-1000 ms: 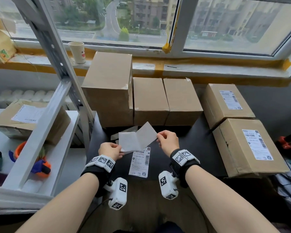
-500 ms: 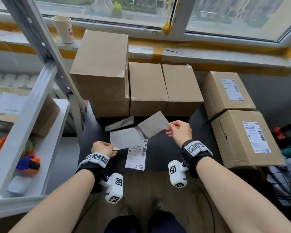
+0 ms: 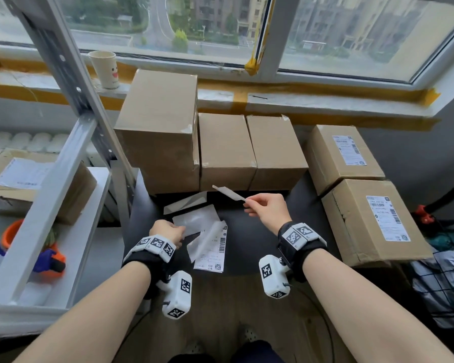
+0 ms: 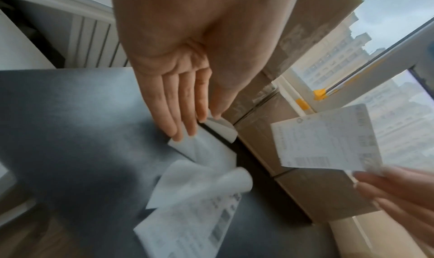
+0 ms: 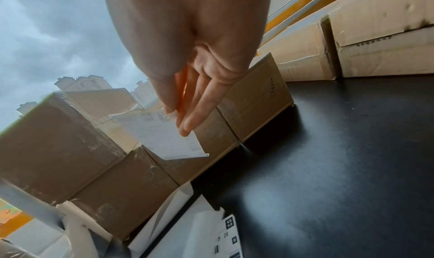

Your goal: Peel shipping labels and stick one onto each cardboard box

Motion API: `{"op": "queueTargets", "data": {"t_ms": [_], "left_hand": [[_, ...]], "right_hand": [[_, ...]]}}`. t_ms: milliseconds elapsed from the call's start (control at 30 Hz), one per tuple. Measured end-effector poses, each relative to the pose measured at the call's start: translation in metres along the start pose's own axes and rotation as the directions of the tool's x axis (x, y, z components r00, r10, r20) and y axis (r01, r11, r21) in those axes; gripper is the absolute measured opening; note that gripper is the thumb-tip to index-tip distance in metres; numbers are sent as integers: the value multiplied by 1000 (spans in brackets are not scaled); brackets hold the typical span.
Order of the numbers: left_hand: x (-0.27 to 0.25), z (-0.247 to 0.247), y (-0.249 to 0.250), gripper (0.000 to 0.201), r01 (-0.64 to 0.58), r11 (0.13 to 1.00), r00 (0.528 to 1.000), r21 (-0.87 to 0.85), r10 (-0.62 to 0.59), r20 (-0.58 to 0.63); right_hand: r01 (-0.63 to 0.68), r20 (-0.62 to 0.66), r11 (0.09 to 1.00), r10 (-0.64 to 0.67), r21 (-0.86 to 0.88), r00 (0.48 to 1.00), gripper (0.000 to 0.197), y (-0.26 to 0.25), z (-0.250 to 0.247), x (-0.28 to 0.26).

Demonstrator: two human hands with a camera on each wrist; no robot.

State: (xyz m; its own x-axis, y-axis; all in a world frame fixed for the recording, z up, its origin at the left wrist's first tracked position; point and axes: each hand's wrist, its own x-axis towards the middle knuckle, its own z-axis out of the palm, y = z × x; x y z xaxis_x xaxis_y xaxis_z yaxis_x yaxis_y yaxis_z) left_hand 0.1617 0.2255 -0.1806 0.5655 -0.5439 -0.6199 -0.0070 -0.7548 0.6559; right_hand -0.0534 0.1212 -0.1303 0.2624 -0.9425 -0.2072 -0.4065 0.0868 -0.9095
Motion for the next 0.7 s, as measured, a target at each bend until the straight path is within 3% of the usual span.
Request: {"op": "queueTargets", "data": {"t_ms": [133,233,500,700], "left_hand": [[-29,2,44,34,-51,969,983,-244,92,159],[-43,2,73,34,-107,943,972,-314,166,165],[-53,8,99,30,-161,959,955,-233,211,207],[-51,24,105,11,-213,958,945,-190,252,208]], "right_hand": [[48,22,998,-48,32,999,10,-12,-1,-11],[89,35,994,-91,56,995,12,-23,-4,-18],[107,-6,984,-107,139,994,14,-33,-18,-32],[127,-59,991,-124,44,991,15,-22,-33,-32]]}}
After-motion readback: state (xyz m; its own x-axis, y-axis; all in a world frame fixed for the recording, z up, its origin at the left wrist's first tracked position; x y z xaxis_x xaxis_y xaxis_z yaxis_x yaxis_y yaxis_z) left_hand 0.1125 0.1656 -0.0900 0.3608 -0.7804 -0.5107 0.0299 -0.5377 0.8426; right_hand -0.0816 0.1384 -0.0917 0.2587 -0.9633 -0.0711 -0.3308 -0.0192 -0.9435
